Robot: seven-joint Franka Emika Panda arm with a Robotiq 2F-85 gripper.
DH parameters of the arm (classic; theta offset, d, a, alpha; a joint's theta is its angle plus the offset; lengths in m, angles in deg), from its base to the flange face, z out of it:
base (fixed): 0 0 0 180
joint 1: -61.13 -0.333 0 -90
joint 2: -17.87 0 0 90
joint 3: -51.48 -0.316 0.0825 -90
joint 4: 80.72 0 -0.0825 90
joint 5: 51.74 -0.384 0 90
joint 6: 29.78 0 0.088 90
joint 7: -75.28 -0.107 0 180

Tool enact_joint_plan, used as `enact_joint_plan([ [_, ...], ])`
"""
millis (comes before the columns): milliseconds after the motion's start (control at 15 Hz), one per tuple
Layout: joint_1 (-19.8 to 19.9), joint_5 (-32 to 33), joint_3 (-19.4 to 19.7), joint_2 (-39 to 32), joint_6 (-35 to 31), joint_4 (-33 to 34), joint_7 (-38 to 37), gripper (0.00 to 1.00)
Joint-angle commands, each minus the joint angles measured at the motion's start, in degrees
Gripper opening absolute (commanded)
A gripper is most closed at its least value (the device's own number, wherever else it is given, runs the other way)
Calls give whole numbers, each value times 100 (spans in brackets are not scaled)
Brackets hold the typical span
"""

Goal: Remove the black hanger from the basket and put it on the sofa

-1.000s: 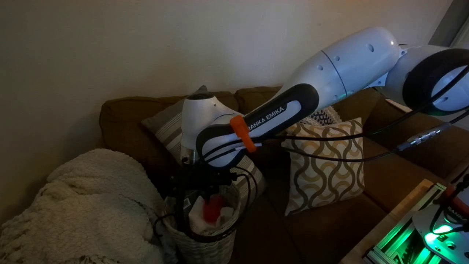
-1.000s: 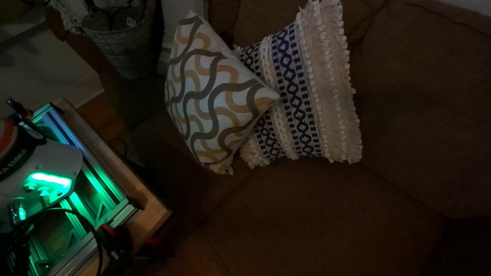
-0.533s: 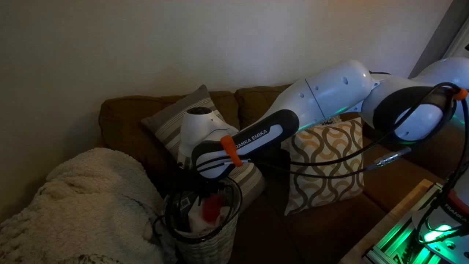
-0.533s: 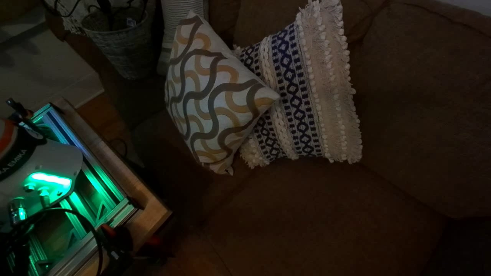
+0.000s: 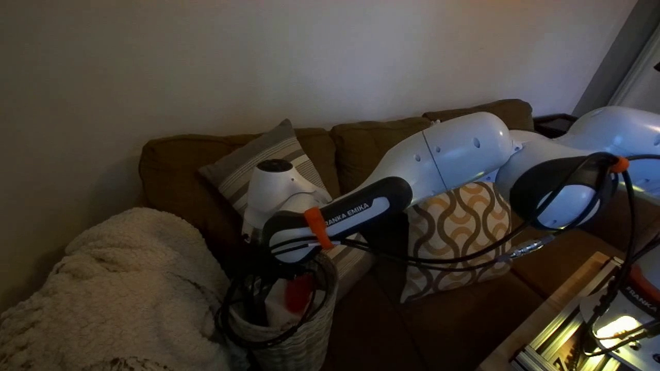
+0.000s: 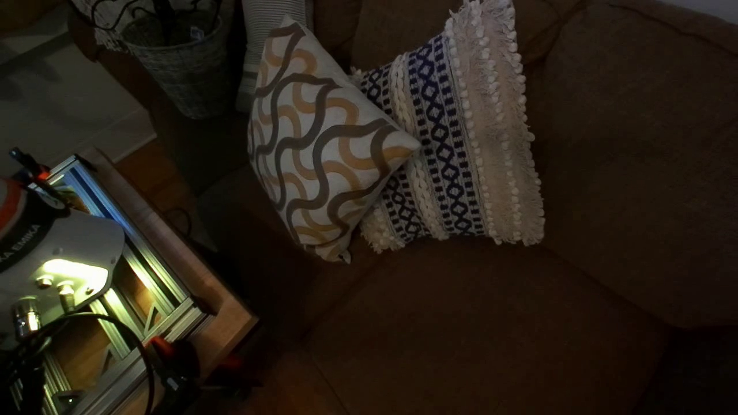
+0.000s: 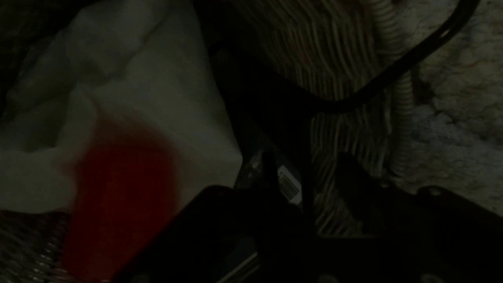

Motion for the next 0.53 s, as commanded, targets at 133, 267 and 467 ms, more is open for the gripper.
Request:
enact_joint_plan([
  [133,-126,162,171,-628,315,897,-303,59],
  [267,-154,212,218,-742,403,1102,-321,34],
  [467,-188,245,348,-686,376,1124,-352,16],
])
